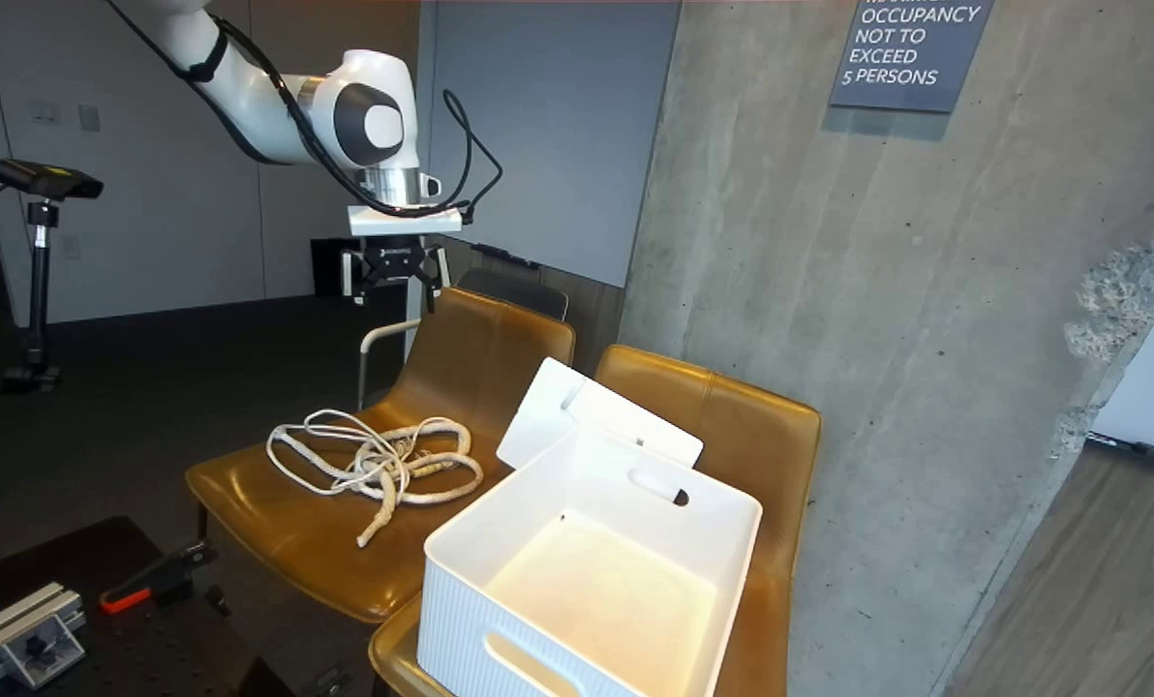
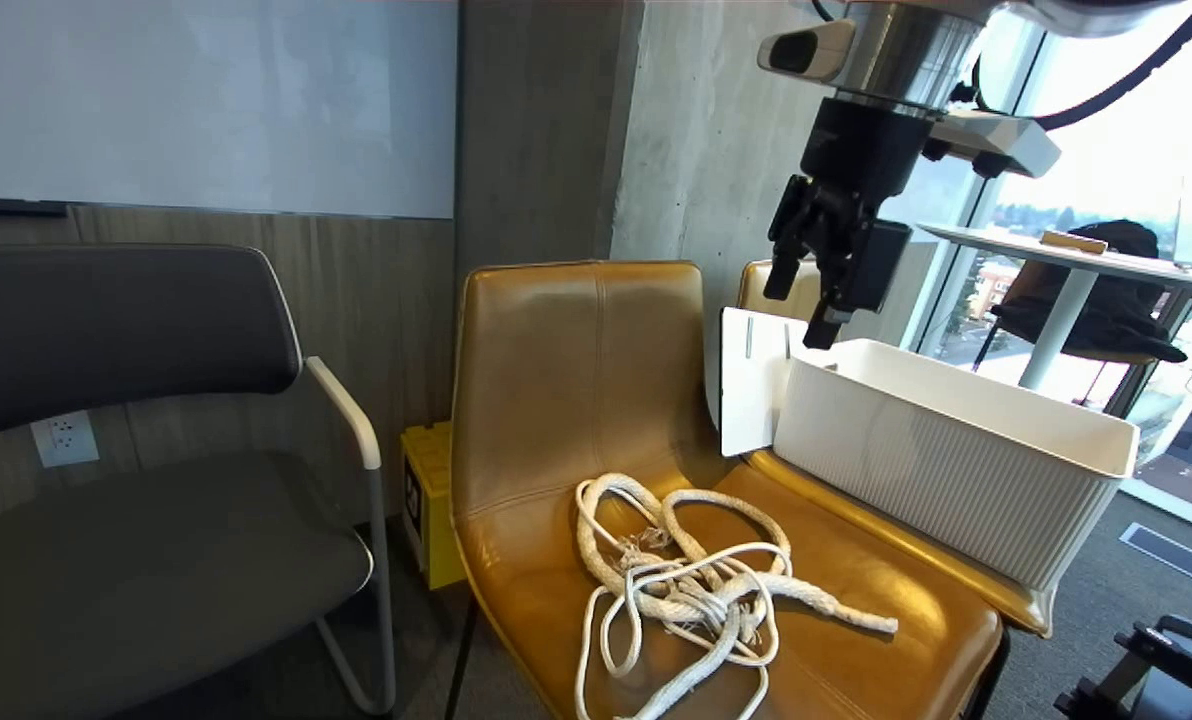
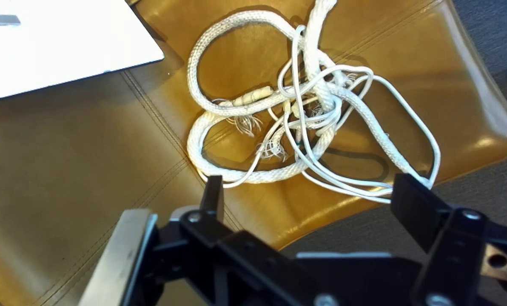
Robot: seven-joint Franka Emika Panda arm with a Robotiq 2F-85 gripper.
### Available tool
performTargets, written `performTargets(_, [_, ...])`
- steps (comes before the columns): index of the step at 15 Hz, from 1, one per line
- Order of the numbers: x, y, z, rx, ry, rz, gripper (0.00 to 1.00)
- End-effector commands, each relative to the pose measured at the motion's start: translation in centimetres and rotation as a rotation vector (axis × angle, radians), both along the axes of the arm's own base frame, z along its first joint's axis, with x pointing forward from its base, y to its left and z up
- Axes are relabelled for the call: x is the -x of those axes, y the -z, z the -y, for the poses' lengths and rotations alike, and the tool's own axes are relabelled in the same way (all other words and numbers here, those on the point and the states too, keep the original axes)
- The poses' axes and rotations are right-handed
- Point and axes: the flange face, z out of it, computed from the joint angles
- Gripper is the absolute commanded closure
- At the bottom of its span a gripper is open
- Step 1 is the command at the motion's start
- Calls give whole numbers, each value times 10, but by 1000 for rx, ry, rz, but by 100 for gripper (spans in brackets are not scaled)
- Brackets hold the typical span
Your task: Put the cable inside the storage box, then take it out
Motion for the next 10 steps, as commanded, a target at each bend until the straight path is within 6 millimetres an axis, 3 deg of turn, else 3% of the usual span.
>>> performTargets(1, [30,8,-10,18,0,29,0])
performTargets(6, [52,5,-27,44,60,79,0])
performTargets(7, [38,17,-24,37,35,38,0])
performTargets(10, [40,18,-26,39,38,37,0])
